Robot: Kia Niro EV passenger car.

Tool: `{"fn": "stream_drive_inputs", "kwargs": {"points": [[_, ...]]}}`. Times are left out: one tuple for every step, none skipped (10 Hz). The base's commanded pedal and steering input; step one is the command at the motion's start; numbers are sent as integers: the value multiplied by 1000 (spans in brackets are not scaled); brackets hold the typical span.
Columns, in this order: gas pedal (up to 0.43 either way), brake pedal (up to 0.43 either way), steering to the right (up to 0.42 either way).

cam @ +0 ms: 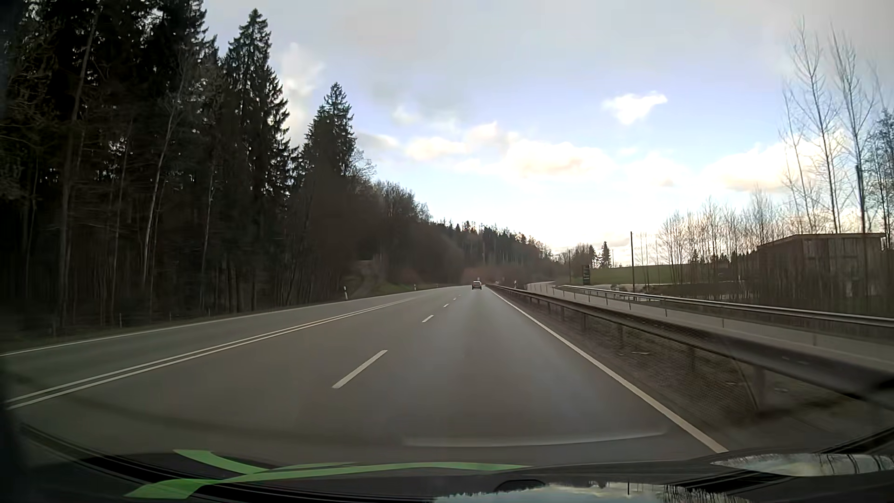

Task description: Follow the waypoints while adhering to traffic rules and regulations

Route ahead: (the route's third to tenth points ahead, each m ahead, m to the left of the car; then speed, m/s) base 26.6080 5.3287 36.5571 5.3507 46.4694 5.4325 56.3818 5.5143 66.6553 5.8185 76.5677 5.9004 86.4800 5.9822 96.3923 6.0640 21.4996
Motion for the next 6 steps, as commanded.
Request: {"fn": "stream_drive_inputs", "kwargs": {"points": [[157, 0, -5], [157, 0, -5], [157, 0, -5], [157, 0, -5], [157, 0, -5], [157, 0, -5]]}}
